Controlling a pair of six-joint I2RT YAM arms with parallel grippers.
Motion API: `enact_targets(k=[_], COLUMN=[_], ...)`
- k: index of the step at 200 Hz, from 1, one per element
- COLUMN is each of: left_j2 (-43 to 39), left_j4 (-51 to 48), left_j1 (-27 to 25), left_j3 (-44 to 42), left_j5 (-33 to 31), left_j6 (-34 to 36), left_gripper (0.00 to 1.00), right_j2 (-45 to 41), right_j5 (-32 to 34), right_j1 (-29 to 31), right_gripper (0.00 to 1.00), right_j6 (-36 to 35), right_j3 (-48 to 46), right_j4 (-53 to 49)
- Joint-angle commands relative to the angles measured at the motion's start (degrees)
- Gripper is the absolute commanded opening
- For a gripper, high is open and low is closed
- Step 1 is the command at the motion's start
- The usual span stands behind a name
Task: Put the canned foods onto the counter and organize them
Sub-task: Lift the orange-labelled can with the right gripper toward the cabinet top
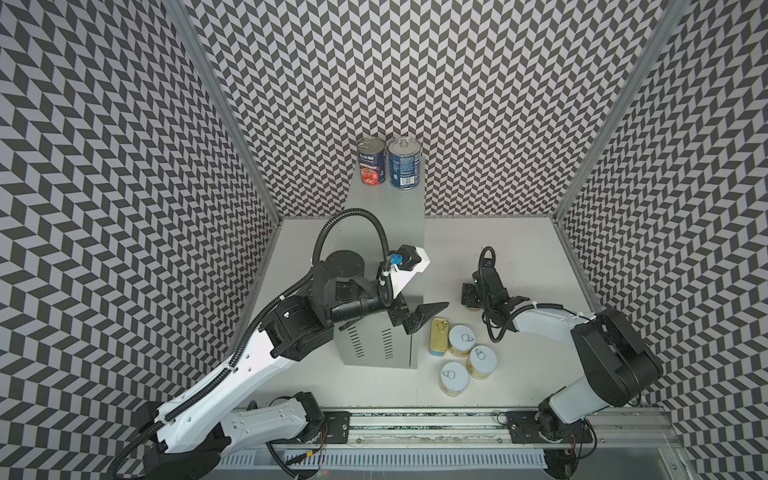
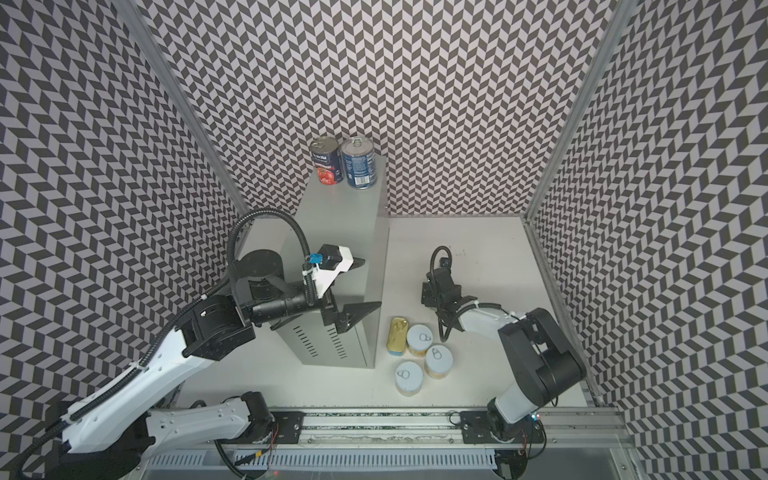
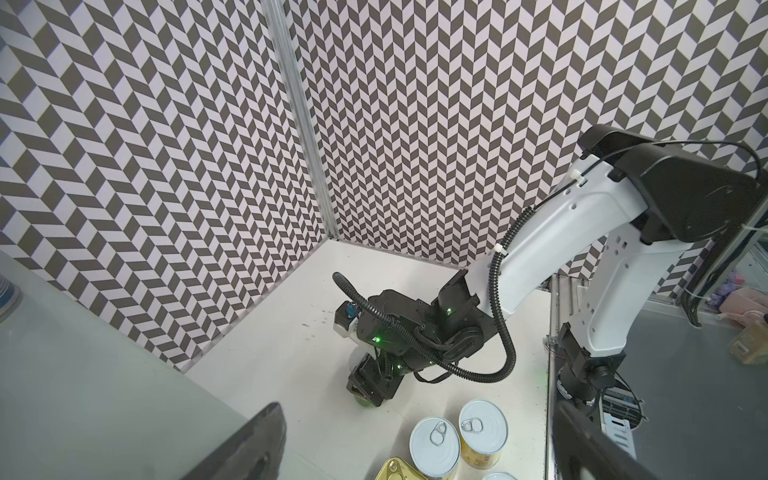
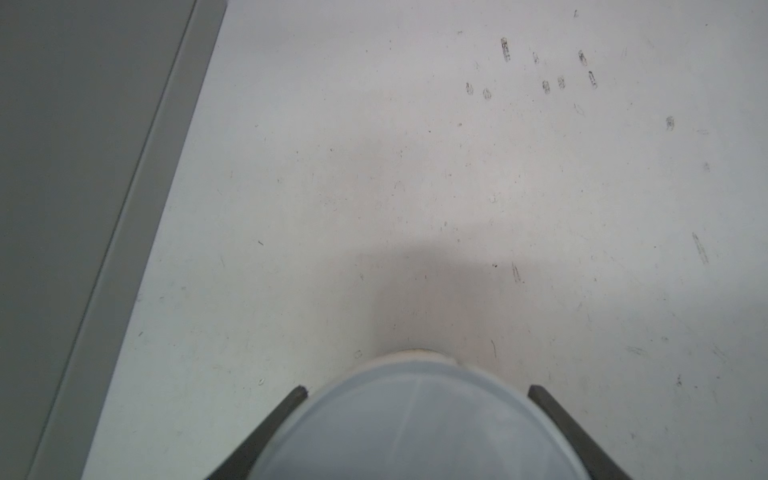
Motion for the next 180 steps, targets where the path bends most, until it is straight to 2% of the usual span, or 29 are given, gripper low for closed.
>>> enact_targets(k=[1,48,78,100,143,180], left_j2=[-1.1,-1.2,-0.7,-0.4,1.5,3.4], left_j4=[1.1,0.9,-0.6,-1.6,-5.4,-10.4], left_j1=[0.3,0.3,0.3,0.3,0.3,0.4], left_j3=[-0.3,0.4,2.3,4.2,8.2,12.2], left_j5=[0.6,-1.6,-8.7,-11.0,-16.5,-20.3], left_j6=[-0.2,-0.4,-0.4,-0.7,-1.3,0.0], left_gripper=[1.00,1.00,1.00,1.00,1.00,1.00], right_j2=[-3.7,-9.2,-14.1,-17.5,-20.6,-18.5], right_j5=[0.3,1.7,0.4,-1.4,-8.0,-17.8], right_j1=[0.0,0.0,0.1,0.0,0.1,0.1], right_gripper=[0.66,0.62,0.62,0.62,0.62,0.63], right_j6=[-0.4,-4.1,-9.2,-12.9,-18.8,-22.4], right_j3=[0.0,2.9,8.5,13.4,26.9,40.1], right_j4=[2.9,-1.3,-6.3,-7.8,-14.0,-20.0])
